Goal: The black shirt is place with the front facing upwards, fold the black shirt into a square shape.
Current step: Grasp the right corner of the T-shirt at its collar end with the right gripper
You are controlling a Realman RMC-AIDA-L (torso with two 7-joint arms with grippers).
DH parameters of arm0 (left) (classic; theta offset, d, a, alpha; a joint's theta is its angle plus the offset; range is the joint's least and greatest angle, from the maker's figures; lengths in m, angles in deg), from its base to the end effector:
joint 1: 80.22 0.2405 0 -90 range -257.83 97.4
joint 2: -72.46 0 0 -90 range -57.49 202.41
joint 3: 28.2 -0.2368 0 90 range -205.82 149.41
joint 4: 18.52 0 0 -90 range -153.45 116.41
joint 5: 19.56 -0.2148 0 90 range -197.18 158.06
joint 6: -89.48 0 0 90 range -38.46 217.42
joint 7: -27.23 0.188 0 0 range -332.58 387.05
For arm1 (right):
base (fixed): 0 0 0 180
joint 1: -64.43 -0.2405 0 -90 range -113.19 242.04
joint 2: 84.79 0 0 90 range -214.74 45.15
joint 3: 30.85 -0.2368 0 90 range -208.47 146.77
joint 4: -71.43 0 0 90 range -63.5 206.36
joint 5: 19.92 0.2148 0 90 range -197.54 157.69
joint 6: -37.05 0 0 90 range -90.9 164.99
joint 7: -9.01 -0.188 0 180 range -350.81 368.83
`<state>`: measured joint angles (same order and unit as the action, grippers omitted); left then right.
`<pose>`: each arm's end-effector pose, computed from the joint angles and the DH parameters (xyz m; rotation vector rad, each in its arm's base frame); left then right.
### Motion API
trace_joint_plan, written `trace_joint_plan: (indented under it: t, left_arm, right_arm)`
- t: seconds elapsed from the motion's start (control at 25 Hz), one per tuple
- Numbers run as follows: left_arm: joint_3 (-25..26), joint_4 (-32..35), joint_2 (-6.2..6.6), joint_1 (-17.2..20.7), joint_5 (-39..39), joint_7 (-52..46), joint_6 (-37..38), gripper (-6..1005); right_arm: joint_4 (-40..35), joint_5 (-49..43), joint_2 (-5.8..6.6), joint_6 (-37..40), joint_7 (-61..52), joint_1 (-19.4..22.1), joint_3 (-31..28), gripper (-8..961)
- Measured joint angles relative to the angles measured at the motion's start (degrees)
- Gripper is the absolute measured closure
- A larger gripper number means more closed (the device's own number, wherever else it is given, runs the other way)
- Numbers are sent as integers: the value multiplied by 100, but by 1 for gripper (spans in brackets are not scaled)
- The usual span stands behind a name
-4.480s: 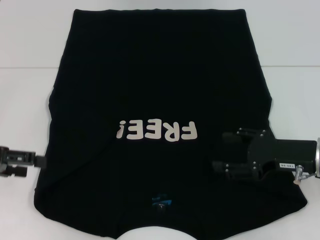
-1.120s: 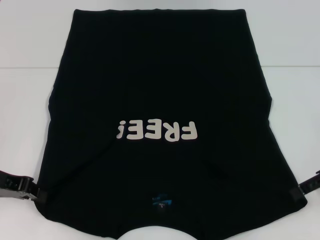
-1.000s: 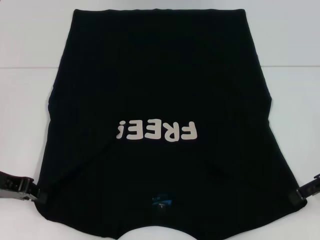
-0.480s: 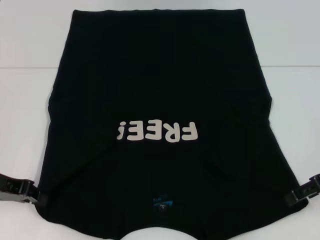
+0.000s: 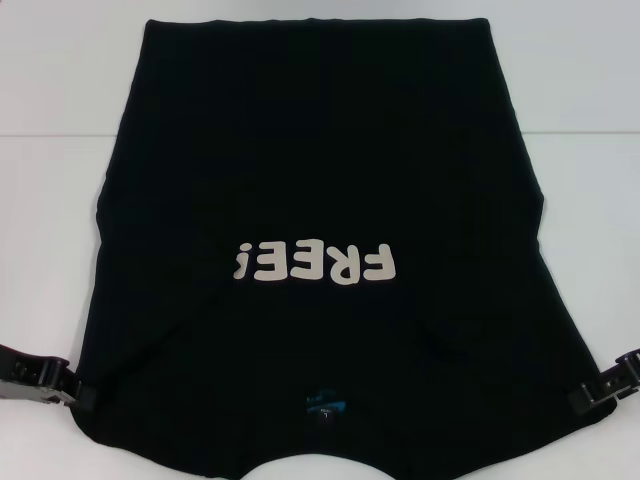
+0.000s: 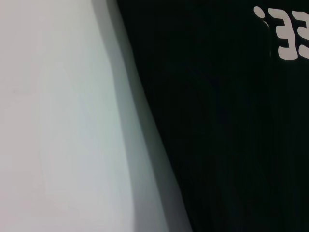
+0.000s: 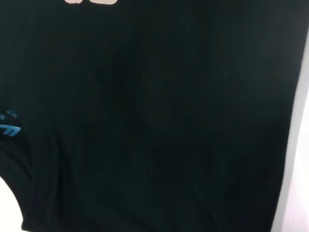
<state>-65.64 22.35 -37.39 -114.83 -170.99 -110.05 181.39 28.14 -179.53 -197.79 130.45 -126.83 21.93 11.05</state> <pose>-0.3318 0.3242 0.0272 -2.2458 -1.8688 0.1462 0.2950 0.3468 0.0107 -2.4218 1.6285 -0.4142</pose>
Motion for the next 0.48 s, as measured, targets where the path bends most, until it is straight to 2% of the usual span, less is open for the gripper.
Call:
trace_joint_plan:
  t: [0.48]
  left_arm:
    - [0, 0, -10, -1, 0, 0, 40, 956]
  right_arm:
    - [13, -9, -52, -7, -5, -21, 127, 88]
